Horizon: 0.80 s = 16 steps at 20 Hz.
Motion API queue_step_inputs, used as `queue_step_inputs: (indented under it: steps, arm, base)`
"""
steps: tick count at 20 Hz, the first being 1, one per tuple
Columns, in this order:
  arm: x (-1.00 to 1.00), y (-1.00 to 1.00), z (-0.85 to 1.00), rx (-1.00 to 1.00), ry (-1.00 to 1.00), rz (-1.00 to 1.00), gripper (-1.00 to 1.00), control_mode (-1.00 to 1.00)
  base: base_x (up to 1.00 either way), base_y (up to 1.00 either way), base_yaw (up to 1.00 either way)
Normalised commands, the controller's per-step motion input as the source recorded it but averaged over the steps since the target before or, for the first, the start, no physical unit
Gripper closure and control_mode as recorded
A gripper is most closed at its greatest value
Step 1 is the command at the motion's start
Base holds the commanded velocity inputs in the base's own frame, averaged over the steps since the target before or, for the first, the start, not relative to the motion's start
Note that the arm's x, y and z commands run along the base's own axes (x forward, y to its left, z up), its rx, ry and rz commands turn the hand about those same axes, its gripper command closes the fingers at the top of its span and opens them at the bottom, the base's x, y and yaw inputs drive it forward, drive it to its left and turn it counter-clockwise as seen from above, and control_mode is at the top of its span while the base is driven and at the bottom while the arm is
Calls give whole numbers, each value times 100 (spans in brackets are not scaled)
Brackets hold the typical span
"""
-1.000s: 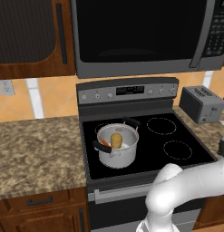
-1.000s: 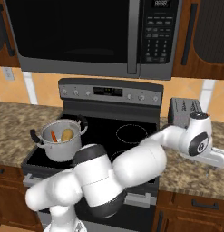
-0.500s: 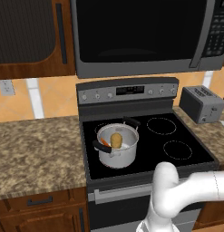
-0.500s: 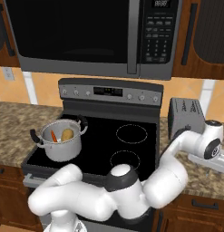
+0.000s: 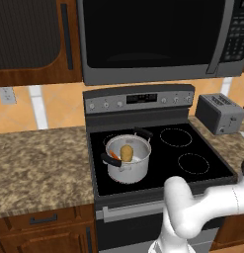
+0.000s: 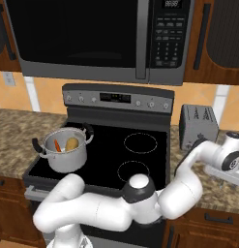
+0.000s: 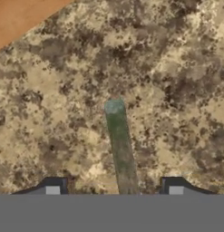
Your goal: Put the carrot and potato in the pot. Retrieve the spatula and lightly stir the vegetables in the pot.
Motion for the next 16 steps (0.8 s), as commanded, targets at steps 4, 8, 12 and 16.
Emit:
queue_step_inputs:
  steps: [4,8,12,16]
  arm:
    - [-41,6,-14,0,-2,0,100,-100]
    - [-85,18,-16,0,-6,0,100,-100]
    - [-86,21,71,-10,-35,22,100,-100]
    - [-95,83,69,-35,-26,44,100,-100]
  base:
    - [0,0,0]
    - [0,0,0]
    - [0,0,0]
    - [0,0,0]
